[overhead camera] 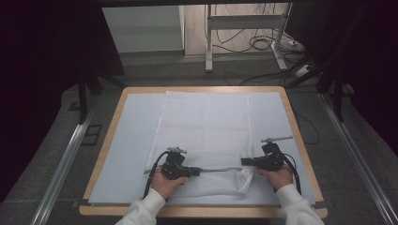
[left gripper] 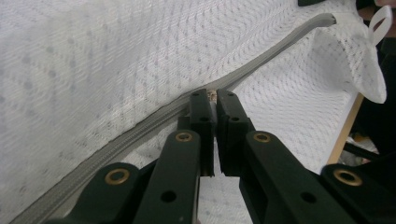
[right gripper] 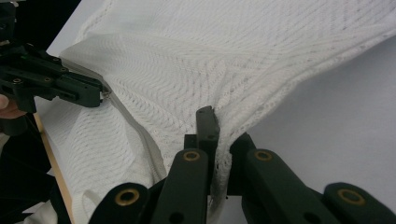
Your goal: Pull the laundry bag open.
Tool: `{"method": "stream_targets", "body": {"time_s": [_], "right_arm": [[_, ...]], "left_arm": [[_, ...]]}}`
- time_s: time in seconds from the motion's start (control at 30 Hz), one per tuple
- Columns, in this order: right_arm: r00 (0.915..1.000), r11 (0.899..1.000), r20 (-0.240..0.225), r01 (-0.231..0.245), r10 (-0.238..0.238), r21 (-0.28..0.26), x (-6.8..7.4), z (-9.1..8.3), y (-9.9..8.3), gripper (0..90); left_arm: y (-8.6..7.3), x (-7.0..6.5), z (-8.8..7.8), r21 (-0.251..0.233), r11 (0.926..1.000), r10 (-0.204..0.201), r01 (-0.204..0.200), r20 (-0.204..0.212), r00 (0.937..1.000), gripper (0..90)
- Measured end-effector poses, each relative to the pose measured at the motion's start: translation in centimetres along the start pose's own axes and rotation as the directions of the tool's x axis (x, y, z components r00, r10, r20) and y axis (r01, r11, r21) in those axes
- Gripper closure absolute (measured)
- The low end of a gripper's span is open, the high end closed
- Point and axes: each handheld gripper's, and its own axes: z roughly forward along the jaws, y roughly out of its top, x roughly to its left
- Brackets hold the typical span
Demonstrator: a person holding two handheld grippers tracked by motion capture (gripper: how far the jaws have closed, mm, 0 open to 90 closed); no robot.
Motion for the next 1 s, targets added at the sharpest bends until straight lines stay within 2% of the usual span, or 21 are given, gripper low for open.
{"method": "stream_targets", "body": {"time_s": [0.1,0.17,0.27,1.0], "right_arm": [[1.0000,1.000,-0.001,0.000,0.000,0.003,0.0,0.0,0.0,87.7],[1.0000,1.000,0.009,0.001,-0.001,0.003,-0.1,0.0,0.0,87.7],[0.9999,1.000,0.013,-0.010,0.010,-0.005,-0.4,-0.3,-0.1,87.8],[0.9999,1.000,0.012,-0.011,0.011,0.000,-0.5,-0.3,-0.2,87.7]], "left_arm": [[-0.2,0.2,-0.3,0.002,1.0000,0.002,-0.002,-0.008,1.0000,86.8],[-0.3,0.5,-0.7,-0.004,1.0000,0.006,-0.006,-0.049,0.9988,86.9],[-0.5,1.3,-1.4,-0.013,0.9997,-0.019,0.018,-0.036,0.9992,86.9],[-1.1,2.1,-2.6,-0.016,0.9994,-0.031,0.030,-0.044,0.9986,86.9]]}}
